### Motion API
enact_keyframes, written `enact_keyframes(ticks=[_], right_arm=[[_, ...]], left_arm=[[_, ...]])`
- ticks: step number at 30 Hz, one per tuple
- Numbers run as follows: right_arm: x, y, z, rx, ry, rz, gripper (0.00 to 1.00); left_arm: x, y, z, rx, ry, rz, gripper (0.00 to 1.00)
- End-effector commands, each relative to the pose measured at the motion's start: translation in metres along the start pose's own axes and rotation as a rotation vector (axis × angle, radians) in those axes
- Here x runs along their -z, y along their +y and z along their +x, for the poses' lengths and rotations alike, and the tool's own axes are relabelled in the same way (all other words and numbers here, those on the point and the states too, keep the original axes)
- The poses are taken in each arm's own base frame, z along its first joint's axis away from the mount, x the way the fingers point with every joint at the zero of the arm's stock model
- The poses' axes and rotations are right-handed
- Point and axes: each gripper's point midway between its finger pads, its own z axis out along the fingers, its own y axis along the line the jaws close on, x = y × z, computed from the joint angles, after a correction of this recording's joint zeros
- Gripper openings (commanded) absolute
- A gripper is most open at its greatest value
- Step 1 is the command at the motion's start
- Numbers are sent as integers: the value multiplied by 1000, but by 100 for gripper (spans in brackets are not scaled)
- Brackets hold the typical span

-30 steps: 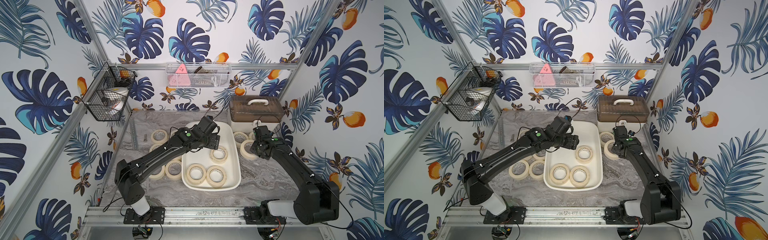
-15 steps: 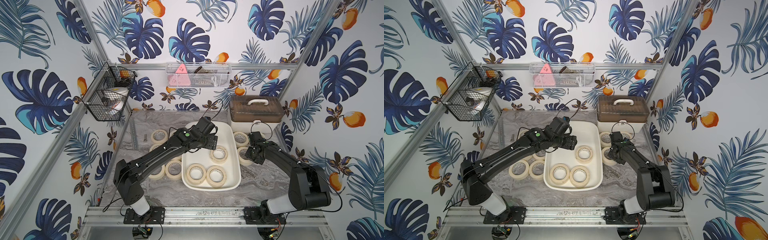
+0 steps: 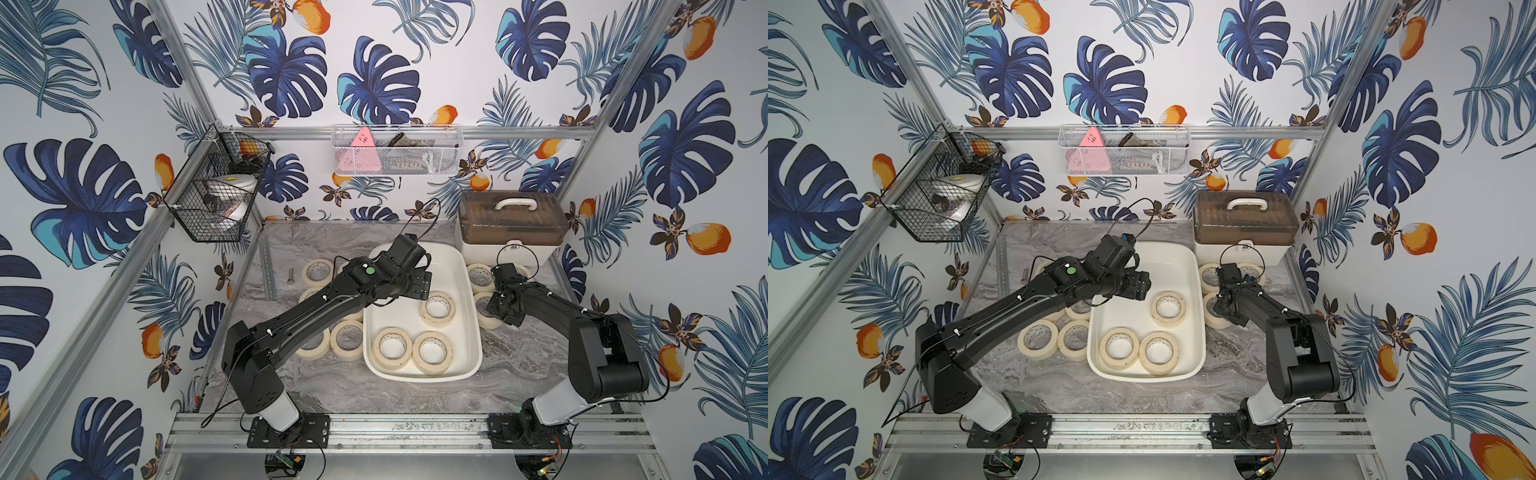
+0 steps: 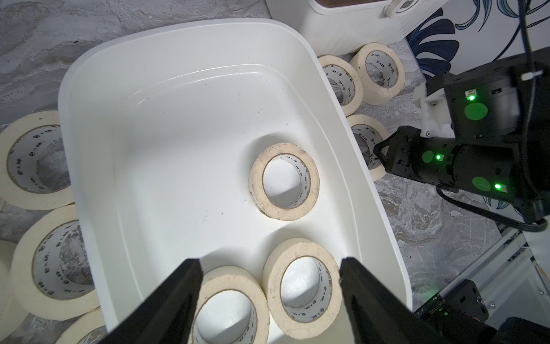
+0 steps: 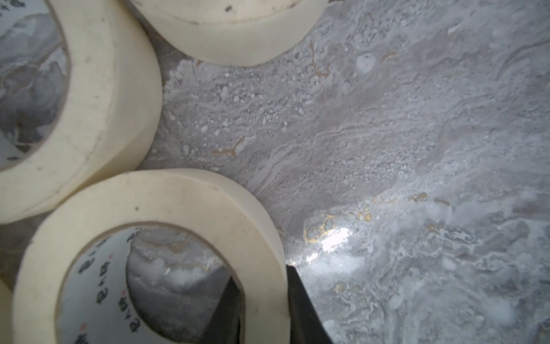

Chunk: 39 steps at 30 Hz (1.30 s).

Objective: Take out the art tape in the storage box
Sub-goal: Place the art tape at the center of the board.

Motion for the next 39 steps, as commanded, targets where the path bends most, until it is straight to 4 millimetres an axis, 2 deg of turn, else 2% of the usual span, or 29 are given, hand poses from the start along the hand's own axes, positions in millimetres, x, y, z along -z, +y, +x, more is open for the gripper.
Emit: enact_keyframes(ticks=[1, 4, 11, 15, 19, 27, 31, 39], right_arm=[[-2, -1, -8, -21, -33, 8, 0], [-3, 0, -8, -25, -31, -3, 0], [1, 2, -11, -35, -59, -40, 31], [13, 3, -17, -34, -73, -55, 38], [28, 2, -23, -55, -95, -74, 54], [78, 21, -36, -56, -120, -254, 60], [102, 38, -37, -26, -92, -368, 62], [142, 62, -28, -3, -37, -527, 66]], left_arm=[[1, -3, -4, 20, -8, 21, 81], [1, -4, -4, 22, -8, 23, 81], [3, -6, -4, 25, -7, 36, 81], [6, -7, -5, 27, -12, 41, 81], [7, -7, -5, 28, -11, 44, 82], [0, -8, 0, 36, 6, 52, 82], [-6, -7, 5, 43, 15, 52, 82], [-35, 0, 24, 62, 63, 29, 81]])
